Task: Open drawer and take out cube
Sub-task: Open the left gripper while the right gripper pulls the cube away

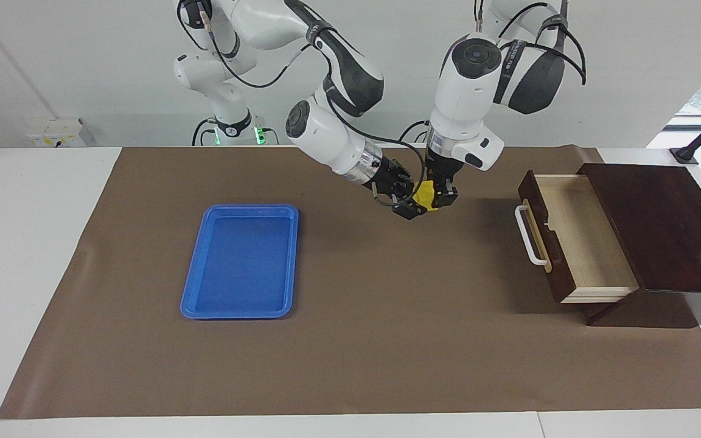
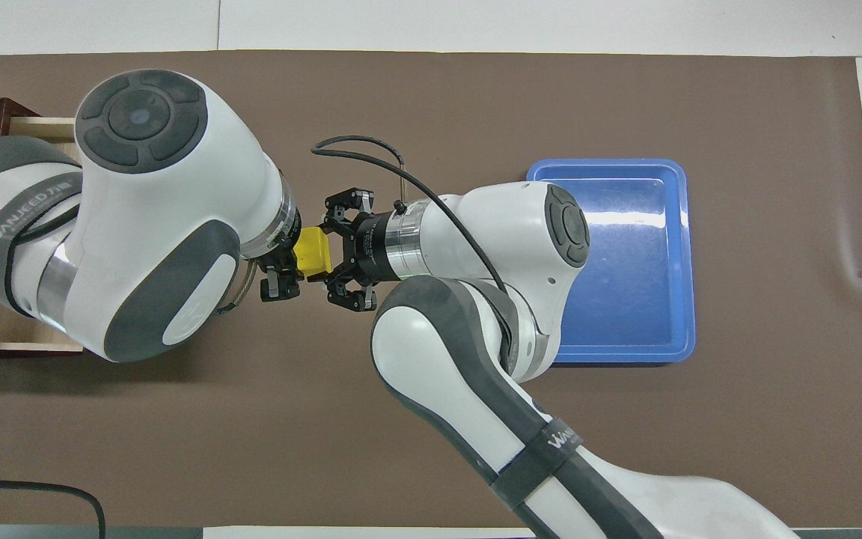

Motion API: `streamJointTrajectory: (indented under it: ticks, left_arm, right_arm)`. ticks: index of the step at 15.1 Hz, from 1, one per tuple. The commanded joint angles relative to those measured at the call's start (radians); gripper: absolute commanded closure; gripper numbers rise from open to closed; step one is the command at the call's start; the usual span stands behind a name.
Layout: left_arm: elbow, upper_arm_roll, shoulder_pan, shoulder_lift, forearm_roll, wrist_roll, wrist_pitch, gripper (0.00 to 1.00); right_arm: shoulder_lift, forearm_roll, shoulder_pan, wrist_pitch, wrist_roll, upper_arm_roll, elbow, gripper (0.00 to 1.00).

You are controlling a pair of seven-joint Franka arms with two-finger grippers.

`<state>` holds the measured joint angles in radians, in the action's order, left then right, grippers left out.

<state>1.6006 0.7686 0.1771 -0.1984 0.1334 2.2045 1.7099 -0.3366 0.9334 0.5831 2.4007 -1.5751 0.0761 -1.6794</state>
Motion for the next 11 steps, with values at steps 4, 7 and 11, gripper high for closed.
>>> streamJointTrajectory:
  ticks: [4, 7, 11]
  left_arm:
    - [-0.004, 0.003, 0.010, -0.001, 0.002, 0.007, 0.017, 0.00]
    - [0.001, 0.003, 0.010, 0.002, 0.002, 0.007, 0.017, 0.00]
    - [0.039, -0.005, 0.027, 0.014, 0.006, -0.050, 0.013, 0.00]
  right_arm:
    - [0.019, 0.019, -0.002, -0.011, 0.007, 0.001, -0.005, 1.00]
    - [0.021, 0.018, -0.064, -0.032, 0.010, -0.005, -0.011, 1.00]
    - [0.019, 0.016, -0.224, -0.109, 0.073, -0.005, -0.011, 1.00]
